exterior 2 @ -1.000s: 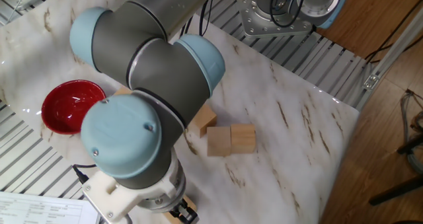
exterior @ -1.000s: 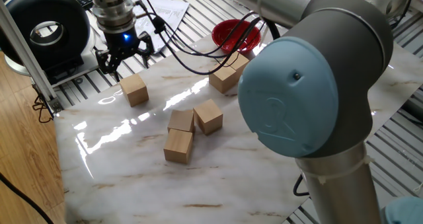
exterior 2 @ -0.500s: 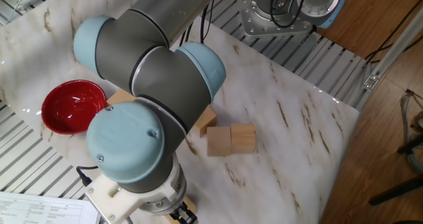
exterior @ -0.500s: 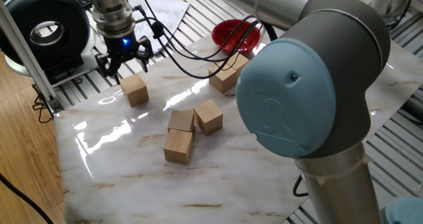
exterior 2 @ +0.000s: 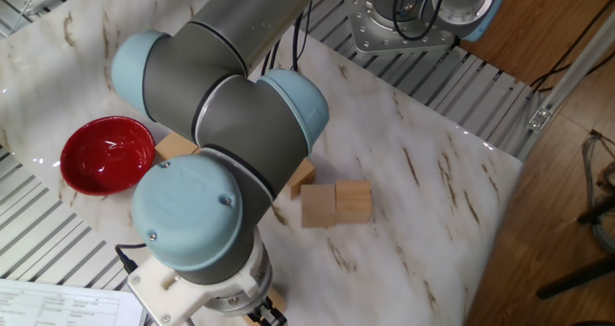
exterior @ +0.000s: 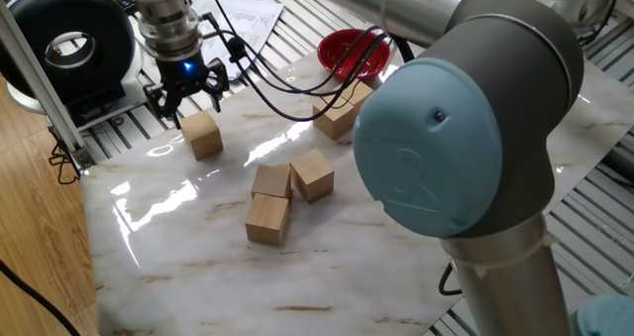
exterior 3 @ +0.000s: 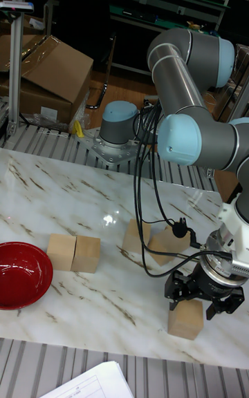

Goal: Stack the blocks into a pyramid shape

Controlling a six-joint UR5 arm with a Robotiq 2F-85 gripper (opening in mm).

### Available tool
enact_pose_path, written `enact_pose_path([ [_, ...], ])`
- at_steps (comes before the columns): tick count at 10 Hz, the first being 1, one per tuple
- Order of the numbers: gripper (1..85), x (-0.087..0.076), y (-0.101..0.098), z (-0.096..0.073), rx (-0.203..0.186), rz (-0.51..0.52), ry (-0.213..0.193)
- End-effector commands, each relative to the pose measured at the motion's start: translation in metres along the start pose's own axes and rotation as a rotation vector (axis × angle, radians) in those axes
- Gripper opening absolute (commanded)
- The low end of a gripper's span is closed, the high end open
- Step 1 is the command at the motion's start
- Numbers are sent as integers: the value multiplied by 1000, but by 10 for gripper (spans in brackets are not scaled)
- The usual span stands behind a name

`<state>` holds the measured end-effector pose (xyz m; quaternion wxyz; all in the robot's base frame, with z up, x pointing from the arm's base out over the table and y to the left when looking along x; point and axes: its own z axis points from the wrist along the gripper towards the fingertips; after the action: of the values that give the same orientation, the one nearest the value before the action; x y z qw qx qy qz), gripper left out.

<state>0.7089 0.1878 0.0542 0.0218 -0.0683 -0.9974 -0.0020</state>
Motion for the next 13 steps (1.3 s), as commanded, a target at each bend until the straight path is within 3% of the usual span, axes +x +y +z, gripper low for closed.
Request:
enact_pose_path([
  [1, 720, 0, -1, 7, -15, -1, -8],
  [13, 723, -4, 3, 23, -30, -6, -28],
])
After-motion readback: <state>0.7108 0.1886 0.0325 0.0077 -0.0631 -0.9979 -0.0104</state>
